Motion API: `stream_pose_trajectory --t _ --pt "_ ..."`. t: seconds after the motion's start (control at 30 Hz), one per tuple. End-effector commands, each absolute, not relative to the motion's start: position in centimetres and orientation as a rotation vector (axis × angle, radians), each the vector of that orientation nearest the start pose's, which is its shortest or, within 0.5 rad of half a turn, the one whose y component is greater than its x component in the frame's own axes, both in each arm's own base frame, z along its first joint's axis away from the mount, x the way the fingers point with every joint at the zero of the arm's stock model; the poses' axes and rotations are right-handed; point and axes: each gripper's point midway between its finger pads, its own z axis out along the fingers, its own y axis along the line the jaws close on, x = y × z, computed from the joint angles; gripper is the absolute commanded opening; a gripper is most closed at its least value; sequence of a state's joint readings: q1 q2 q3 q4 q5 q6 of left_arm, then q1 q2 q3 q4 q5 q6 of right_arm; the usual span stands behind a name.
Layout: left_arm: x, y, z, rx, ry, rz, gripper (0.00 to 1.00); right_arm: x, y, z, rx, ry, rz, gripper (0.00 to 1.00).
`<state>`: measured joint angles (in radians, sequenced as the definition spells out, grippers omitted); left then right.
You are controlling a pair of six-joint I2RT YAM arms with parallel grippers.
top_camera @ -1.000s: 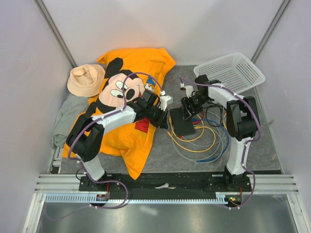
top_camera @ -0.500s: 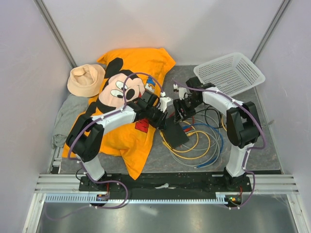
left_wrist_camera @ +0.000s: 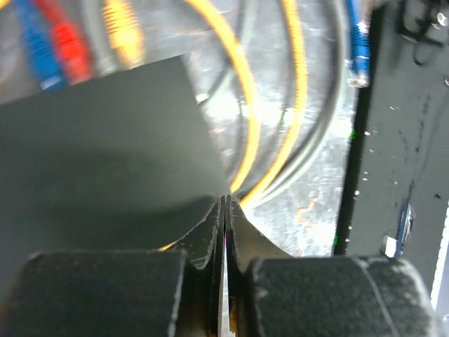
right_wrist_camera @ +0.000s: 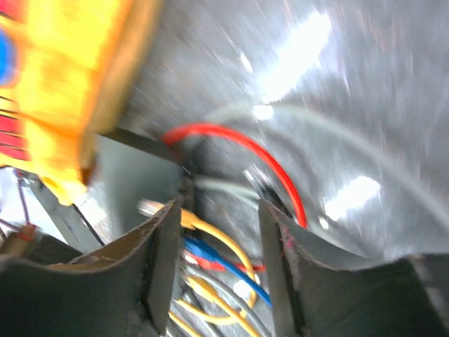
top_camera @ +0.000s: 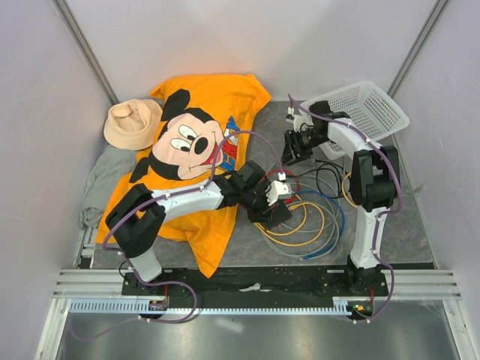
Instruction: Pull the plug from the switch port
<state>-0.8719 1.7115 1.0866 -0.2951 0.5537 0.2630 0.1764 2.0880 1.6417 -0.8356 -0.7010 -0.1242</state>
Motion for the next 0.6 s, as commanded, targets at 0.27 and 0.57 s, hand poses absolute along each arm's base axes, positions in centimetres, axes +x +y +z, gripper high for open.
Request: stream_pose_trajectory --t 0.27,0.57 --pt "17.0 -40.3 7.1 1.716 1.758 -0.924 0.04 41.1 26.6 8.6 -0.699 2.43 1.408 0.36" --pt "24.2 -35.8 4.7 1.584 1.844 -0.406 0.04 38.8 27.1 5.1 -0.7 2.537 1.448 0.32"
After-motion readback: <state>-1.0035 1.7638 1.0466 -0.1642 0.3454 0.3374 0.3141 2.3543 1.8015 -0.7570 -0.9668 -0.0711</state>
